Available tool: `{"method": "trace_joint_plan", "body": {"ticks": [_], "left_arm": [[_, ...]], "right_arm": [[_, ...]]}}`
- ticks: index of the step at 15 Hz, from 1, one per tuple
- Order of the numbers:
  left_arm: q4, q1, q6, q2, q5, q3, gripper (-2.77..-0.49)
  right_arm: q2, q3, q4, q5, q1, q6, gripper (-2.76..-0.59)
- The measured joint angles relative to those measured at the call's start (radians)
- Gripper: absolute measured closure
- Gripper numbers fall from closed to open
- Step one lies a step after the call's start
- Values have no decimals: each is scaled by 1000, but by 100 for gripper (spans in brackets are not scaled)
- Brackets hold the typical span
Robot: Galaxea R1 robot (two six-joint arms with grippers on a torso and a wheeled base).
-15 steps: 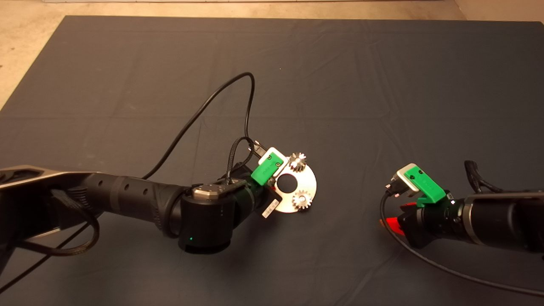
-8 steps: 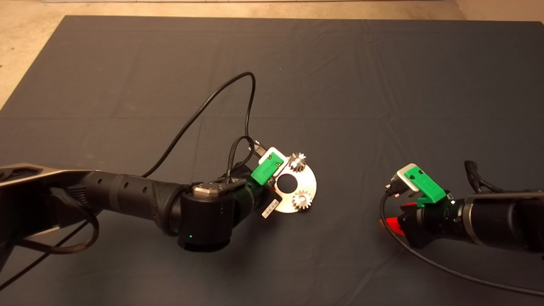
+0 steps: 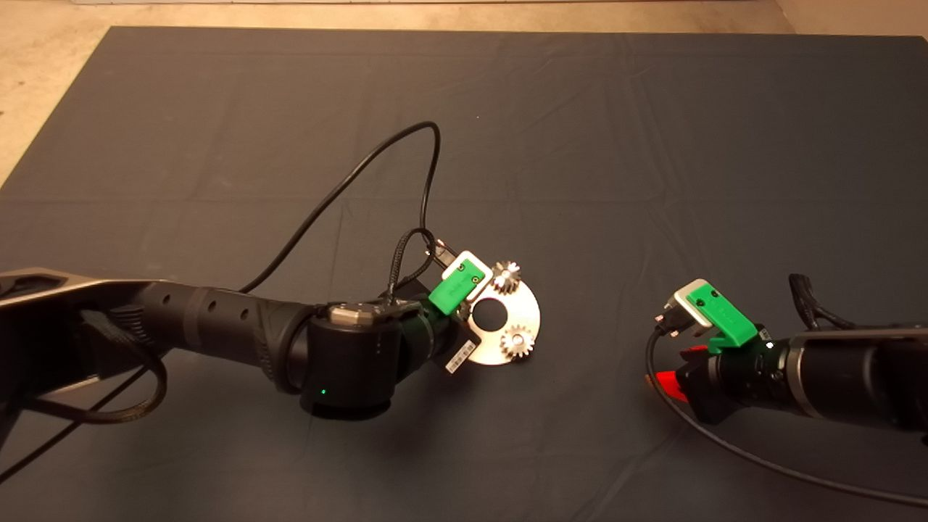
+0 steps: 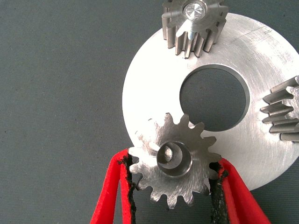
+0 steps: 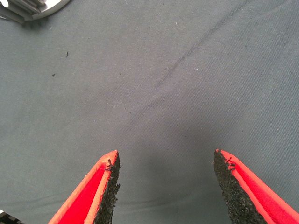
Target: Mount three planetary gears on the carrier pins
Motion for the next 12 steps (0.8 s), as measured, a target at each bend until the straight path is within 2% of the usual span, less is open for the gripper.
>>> {"method": "trace_joint_plan", "body": {"ticks": [4,8,12], "left_arm": [[-3,-1,0,-3,-3,0,-70],[-9,-6,0,-15,-18,0,-70],[-29,-21,0,-23,-13,4,-70]], "right_arm": [[5,0,0,0,0,0,-147],[4,0,0,0,0,0,-147],[6,0,-1,0,0,0,-147]]}}
